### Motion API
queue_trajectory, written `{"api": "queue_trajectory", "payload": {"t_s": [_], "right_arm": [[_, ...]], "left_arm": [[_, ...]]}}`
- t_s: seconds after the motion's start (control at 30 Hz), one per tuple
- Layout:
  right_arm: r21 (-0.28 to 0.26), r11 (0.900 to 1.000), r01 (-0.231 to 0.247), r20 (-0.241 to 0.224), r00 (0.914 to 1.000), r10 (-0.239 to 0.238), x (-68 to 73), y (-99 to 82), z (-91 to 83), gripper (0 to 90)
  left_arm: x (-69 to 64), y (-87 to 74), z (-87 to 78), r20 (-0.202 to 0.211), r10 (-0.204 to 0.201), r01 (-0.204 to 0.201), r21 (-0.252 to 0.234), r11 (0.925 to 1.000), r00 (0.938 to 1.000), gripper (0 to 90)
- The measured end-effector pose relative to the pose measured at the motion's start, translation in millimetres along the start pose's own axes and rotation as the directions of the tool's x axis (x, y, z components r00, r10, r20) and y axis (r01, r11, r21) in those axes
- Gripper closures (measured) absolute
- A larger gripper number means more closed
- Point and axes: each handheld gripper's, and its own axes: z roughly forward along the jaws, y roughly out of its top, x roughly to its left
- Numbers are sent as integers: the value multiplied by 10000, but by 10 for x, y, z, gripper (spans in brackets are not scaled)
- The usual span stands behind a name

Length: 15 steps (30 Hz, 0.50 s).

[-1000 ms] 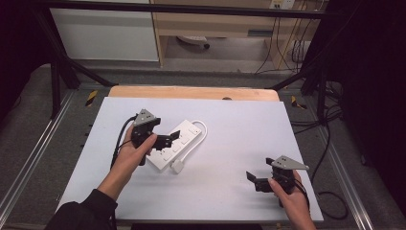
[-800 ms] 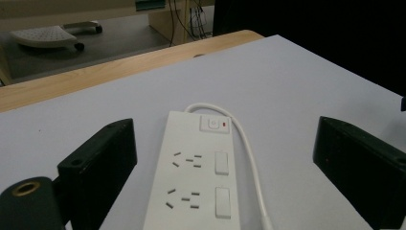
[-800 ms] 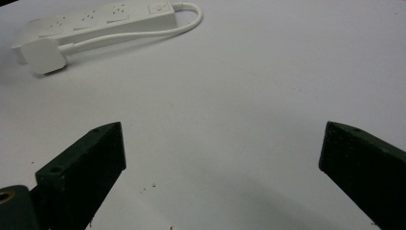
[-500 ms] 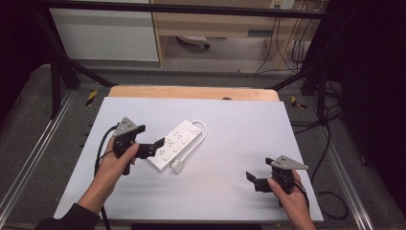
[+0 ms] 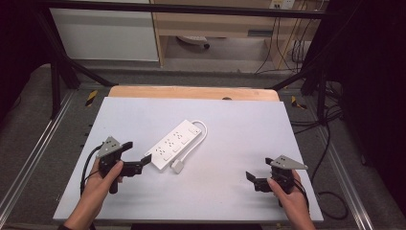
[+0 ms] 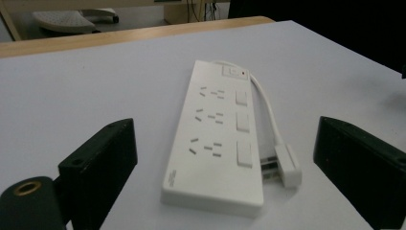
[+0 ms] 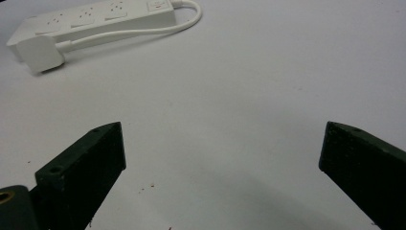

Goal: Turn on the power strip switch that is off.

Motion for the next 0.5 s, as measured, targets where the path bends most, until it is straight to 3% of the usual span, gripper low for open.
{"api": "queue_trajectory", "payload": {"t_s": [0.2, 0.3, 0.5], "right_arm": [[44, 10000, 67, 11, 10000, -67, 3, 0, 9, 26], [69, 10000, 51, 85, 10000, -51, 2, -2, 15, 27], [370, 9992, -140, 569, 9983, 119, -32, -24, 48, 28]], "left_arm": [[-6, -268, -108, -126, -307, 310, 174, 9994, 9994, 86], [-36, -385, -132, -41, -460, 461, 499, 9977, 9989, 92], [-100, -541, -151, -147, -303, 317, 1100, 9934, 9994, 93]]}}
